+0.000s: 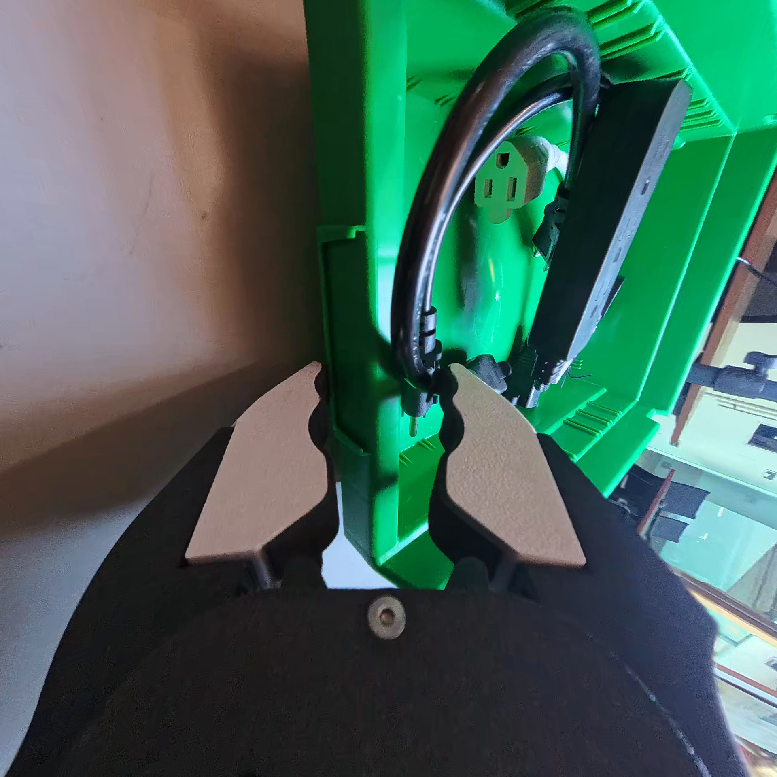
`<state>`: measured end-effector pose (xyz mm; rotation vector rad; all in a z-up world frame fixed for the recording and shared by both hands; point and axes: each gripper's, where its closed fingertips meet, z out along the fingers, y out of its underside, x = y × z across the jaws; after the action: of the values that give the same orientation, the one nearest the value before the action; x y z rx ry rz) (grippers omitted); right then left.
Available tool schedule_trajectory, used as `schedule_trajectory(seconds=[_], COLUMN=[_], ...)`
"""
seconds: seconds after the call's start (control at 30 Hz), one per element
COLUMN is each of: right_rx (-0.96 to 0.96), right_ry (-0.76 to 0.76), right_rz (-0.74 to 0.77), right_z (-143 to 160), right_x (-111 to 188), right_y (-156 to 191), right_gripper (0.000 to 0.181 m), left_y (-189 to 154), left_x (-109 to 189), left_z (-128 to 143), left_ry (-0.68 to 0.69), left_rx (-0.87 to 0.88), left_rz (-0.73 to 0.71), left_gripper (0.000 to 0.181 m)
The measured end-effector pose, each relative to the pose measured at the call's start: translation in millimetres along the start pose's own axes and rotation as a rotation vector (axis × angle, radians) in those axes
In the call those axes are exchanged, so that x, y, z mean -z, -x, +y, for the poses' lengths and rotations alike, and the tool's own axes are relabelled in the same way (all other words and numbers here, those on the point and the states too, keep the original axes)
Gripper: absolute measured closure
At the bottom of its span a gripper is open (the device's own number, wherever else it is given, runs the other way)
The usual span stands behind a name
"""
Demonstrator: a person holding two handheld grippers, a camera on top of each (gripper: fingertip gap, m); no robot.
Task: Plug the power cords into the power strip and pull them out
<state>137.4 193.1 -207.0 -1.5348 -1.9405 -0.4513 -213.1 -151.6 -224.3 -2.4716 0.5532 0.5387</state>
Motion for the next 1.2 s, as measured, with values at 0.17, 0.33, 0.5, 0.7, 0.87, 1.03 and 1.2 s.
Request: schedule_trajectory(seconds=[0.17, 0.33, 0.5, 0.7, 0.87, 1.03, 1.2], right_rx=[0.1, 0.098, 0.115, 0.156, 0.216, 0.166, -0.154], right_ry=[0.007, -0.026, -0.089, -0.16, -0.24, -0.401, -0.719], right_rz=[0.013, 0.038, 0.044, 0.049, 0.058, 0.035, -0.128], right_z=[1, 1, -4, -13, -23, -36, -54], right_x=[-4, -3, 8, 34, 70, 115, 191], right_y=[0, 1, 14, 45, 86, 135, 162], right_gripper=[0.132, 0.133, 0.134, 0.134, 0.134, 0.131, 0.134], left_y=[-9, -35, -64, -97, -111, -108, -104], left_x=[-1, 1, 2, -1, -7, 0, 35], left_z=[-12, -38, -69, -113, -146, -164, -168], left_ry=[-0.03, -0.085, -0.15, -0.23, -0.319, -0.433, -0.572], left_rx=[-0.026, -0.122, -0.222, -0.347, -0.417, -0.288, -0.15], left_rz=[0.031, 0.08, 0.14, 0.202, 0.212, 0.224, 0.21], left_gripper=[0.147, 0.147, 0.147, 0.146, 0.144, 0.132, 0.133])
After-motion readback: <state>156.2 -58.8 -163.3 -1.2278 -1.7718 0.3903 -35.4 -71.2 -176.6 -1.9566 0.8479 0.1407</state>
